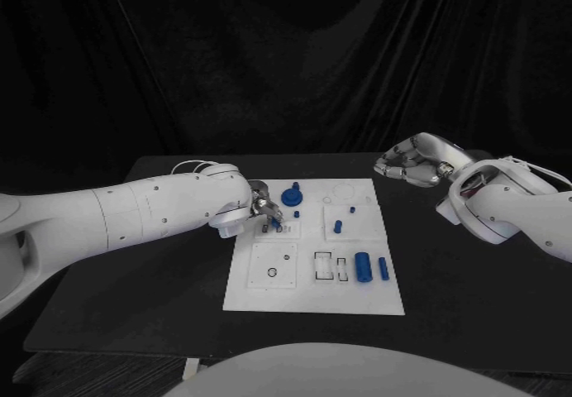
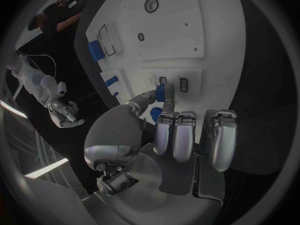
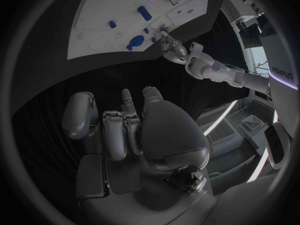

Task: Assemble the parts on the task board

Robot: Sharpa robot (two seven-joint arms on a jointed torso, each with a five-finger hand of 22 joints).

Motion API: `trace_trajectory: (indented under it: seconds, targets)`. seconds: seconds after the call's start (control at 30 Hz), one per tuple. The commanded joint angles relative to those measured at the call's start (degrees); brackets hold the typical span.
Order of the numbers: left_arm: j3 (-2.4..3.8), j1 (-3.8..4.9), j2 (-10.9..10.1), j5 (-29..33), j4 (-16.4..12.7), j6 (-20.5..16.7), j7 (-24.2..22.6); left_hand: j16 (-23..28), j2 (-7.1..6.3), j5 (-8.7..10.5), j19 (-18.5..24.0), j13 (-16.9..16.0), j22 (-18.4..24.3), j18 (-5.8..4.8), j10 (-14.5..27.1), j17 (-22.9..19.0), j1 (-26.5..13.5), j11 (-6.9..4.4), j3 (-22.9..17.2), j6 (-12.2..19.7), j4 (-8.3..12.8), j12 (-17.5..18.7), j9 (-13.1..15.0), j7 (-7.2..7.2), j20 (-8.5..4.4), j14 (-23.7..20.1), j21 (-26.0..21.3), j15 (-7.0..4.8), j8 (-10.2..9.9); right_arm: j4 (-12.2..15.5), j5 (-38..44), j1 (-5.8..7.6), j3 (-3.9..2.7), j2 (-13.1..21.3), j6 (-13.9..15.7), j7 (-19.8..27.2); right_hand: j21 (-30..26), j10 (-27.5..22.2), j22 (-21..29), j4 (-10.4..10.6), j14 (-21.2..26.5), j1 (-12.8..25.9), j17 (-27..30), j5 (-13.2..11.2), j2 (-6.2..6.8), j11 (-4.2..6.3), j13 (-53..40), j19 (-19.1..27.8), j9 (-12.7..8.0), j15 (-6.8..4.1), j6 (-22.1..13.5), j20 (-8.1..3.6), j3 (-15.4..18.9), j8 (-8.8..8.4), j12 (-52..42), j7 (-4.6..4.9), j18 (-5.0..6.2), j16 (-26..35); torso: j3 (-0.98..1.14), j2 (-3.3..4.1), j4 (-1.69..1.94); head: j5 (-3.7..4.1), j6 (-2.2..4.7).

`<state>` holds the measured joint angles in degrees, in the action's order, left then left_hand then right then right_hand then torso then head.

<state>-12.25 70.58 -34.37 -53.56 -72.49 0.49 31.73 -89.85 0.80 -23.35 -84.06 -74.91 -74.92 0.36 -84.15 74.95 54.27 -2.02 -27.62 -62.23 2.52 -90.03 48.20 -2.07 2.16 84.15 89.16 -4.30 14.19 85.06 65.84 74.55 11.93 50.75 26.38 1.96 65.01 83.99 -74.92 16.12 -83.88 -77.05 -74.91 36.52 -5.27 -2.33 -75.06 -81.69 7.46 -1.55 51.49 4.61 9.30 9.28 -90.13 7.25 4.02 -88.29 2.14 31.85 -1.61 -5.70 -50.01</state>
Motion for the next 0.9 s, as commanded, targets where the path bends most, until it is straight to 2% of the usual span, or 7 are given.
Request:
trace_trajectory:
  seconds: [0.03,0.9]
  targets:
    - [0.04,-0.19,0.04,0.47,-0.2,0.19,-0.43,-0.15,0.53,-0.03,-4.94,-15.09,-14.51,-0.01,-5.85,15.05,-0.08,-0.1,-0.22,0.04,-0.25,0.03,0.09,0.26,-0.24,5.85,-0.2,-0.27,-0.26,-0.05,0.28,-0.16,-0.04,-0.03,-0.12,-0.62,-0.13,6.01,-8.19,0.09,-5.47,-0.74,-12.78,0.09,-0.04,-0.33,-14.94,0.51,-0.07,0.15,-0.34,0.07,-0.35,-0.2,0.13,0.13,1.11,0.28,0.0,0.01,0.0,-0.08,0.01]
    - [0.04,-0.99,0.29,0.47,0.42,0.21,-0.78,-0.15,0.58,0.18,-4.78,-15.09,-14.41,0.05,-5.85,15.05,-0.04,-0.07,-0.32,0.07,-0.32,0.03,0.13,0.25,-0.21,5.85,-0.37,-0.25,-0.32,-0.34,0.28,-0.3,-0.04,-0.12,-0.57,-0.74,-0.17,6.01,-8.18,0.06,-5.45,-0.9,-12.75,0.25,-0.06,-0.36,-14.94,0.53,-0.08,0.16,-0.3,0.07,-0.48,-0.2,0.13,0.16,1.12,0.31,0.0,-0.04,0.0,0.02,0.01]
